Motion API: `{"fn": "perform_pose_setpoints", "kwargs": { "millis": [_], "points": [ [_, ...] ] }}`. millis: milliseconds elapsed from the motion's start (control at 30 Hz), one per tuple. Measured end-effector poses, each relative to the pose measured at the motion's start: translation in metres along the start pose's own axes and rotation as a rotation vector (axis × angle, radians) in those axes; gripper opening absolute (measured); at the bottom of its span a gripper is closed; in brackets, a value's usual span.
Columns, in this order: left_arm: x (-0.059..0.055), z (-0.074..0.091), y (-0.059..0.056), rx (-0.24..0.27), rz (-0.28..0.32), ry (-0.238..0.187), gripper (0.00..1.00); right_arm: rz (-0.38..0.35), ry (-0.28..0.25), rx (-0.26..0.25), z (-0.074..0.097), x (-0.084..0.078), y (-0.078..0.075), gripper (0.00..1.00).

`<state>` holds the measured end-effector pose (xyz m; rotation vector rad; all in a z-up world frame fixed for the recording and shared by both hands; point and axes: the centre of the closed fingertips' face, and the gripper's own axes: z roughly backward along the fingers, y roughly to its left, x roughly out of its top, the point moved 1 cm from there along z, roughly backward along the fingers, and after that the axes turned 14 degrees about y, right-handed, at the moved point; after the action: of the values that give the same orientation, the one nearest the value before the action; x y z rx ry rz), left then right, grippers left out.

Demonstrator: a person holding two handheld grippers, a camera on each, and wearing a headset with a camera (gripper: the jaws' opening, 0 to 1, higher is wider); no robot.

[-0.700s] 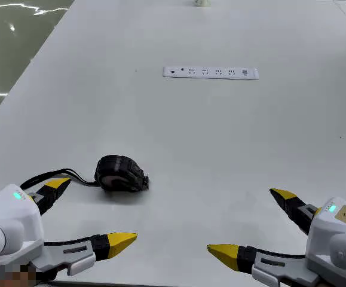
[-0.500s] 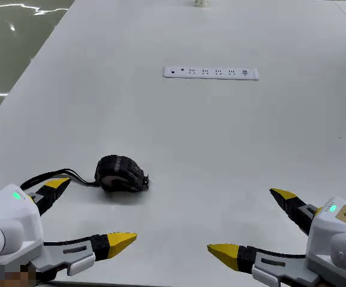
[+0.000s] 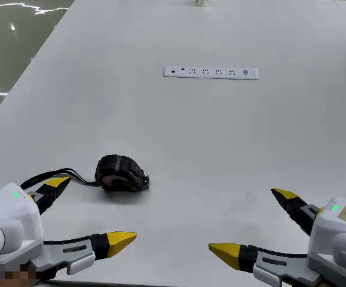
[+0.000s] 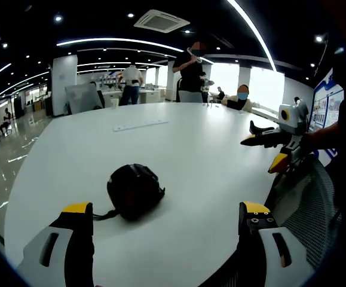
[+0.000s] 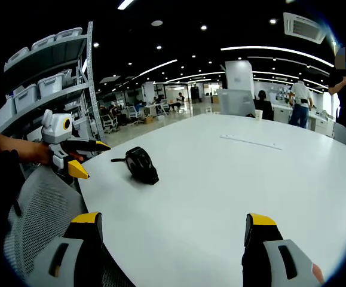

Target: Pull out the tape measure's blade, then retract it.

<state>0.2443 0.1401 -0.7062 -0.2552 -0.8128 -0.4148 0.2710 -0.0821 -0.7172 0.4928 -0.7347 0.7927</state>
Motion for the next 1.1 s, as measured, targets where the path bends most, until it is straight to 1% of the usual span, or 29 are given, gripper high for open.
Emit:
{"fn": "perform_pose_setpoints", "kwargs": {
  "millis": [267,533,667,800,933,1100],
  "points": [
    [0.002,-0.001,0.002,-0.002,-0.010,0.003,0.99,0.005,0.006,0.008,-0.002,0.000,0.001,0.99],
    [0.004,-0.003,0.005,-0.008,-0.023,0.009,0.99,0.014,0.010,0.030,-0.005,0.003,0.002,0.99],
    [0.006,-0.004,0.007,-0.010,-0.032,0.010,0.99,0.026,0.022,0.046,-0.009,0.003,0.002,0.99],
    [0.008,-0.006,0.010,-0.013,-0.039,0.014,0.99,0.038,0.031,0.057,-0.013,0.005,0.000,0.99],
    [0.008,-0.009,0.012,-0.019,-0.046,0.024,0.99,0.055,0.033,0.061,-0.015,0.006,-0.002,0.99],
    [0.006,-0.015,0.016,-0.027,-0.061,0.039,0.98,0.084,0.060,0.070,-0.020,0.004,-0.007,0.99]
  ]
}}
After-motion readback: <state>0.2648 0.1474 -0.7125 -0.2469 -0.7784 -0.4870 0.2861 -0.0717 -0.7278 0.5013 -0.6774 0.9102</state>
